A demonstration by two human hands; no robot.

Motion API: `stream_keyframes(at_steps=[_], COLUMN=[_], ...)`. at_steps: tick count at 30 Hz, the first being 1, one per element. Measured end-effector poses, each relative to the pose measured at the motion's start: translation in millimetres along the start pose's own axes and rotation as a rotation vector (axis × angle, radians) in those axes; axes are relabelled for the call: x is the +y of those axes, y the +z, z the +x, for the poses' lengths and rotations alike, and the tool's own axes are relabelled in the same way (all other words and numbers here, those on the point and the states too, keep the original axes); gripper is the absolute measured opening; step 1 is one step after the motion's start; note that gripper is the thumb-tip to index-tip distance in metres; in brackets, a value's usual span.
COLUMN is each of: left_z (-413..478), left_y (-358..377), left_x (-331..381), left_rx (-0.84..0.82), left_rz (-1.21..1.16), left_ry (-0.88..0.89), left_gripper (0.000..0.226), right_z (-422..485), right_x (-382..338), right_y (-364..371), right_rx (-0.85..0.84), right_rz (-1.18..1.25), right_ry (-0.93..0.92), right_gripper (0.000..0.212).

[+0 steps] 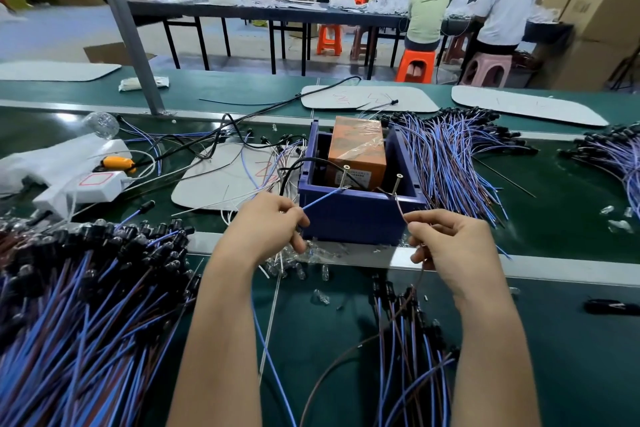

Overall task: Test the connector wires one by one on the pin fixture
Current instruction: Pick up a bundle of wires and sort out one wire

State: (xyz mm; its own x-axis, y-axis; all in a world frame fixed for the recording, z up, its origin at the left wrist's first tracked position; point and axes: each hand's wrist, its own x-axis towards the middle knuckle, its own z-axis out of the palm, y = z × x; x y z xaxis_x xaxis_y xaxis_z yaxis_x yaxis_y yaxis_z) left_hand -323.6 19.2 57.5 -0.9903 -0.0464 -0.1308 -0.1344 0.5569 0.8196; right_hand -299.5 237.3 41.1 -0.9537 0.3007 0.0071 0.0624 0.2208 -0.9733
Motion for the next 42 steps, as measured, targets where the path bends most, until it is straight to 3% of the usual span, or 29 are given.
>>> stream_keyframes(at_steps=[42], left_z=[12.1], left_y=[2.7], left_x=[-6.5], left_rx=[-0.033], left_rz=[0.033], left_ry=[-0.040], left_gripper=[0.027], right_z=[1.3], right_x=[1.4], right_y=[-1.8], right_rx=[-0.052], right_rz=[0.014], right_ry=[0.024], right_gripper=[0.024])
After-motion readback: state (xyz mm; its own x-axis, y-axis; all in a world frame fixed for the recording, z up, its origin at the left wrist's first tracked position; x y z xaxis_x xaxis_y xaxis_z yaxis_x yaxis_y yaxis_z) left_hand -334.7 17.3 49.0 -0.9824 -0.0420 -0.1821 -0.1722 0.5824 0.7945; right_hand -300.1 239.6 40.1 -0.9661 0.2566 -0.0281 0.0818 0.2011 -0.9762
